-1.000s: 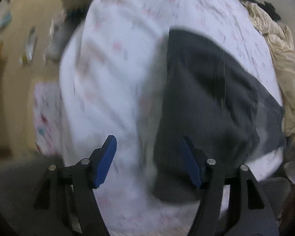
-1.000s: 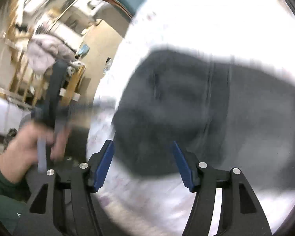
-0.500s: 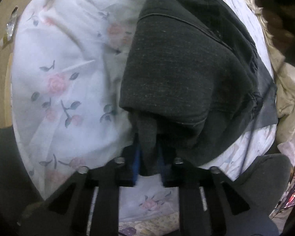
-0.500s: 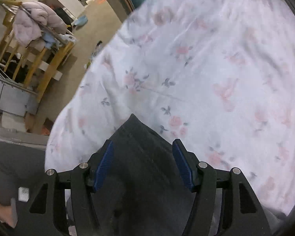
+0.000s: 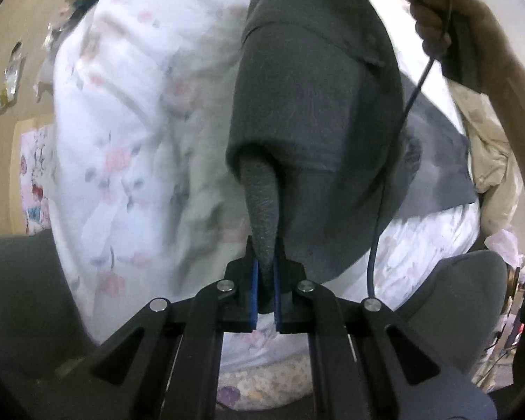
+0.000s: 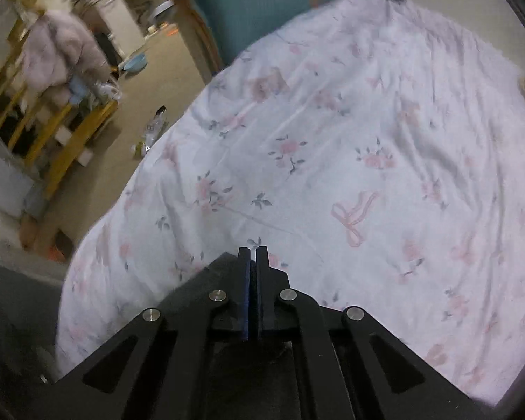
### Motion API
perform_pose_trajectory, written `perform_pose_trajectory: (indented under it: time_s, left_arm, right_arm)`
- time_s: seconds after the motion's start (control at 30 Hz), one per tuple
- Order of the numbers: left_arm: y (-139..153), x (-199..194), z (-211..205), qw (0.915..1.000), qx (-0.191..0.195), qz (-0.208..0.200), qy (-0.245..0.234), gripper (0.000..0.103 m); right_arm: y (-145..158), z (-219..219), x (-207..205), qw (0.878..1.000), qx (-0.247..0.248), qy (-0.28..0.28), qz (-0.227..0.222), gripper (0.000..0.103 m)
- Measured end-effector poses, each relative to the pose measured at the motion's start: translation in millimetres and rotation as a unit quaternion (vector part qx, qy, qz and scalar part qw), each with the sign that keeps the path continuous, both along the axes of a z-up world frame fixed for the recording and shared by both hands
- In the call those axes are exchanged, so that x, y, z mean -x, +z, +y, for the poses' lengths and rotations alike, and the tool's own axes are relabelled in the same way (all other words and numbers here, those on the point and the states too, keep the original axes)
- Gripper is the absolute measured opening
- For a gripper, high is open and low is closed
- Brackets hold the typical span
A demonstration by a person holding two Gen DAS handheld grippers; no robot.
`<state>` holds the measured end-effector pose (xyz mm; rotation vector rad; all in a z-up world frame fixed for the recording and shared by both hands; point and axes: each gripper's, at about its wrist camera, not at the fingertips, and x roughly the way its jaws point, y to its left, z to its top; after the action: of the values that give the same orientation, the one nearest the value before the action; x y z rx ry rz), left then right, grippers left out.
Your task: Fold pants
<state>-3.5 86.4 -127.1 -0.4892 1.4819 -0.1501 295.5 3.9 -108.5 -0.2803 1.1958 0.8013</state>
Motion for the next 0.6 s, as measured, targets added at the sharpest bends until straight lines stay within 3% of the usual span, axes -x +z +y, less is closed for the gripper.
perform_pose_trajectory:
  time_s: [0.13,0.23,0.33,0.43,0.5,0.6]
  left_arm:
    - [-5,8,5,0.9996,-0.01,0.024,0.011,0.004]
    - [-16,10,-2,0.9985,-0.026,0.047,-0.008,0.005]
    - [-26,15,5,0.9945,-0.046,0.089,0.031,0.018]
    - [-7,11,16,0.9954,-0.06,0.047,0.059,0.024]
    - [11,1,15,0.9939,-0.093,0.002,0.059,0.041]
    - [29,-23,14,0.9884,-0.126,-0.049,0.07,0.053]
  right_arm:
    - [-29,16,5,0.999,0.046,0.014,0.001,0.001]
    - [-36,8,-9,0.996,0.073,-0.046,-0.009,0.005]
    - [-23,-18,-18,0.996,0.044,-0.064,0.034,0.007]
    - [13,-57,2,0.997,0.014,-0.066,0.023,0.007]
    - [29,-87,35,0.997,-0.003,-0.063,0.035,0.007]
    - [35,-117,89,0.997,-0.016,-0.067,0.041,0.007]
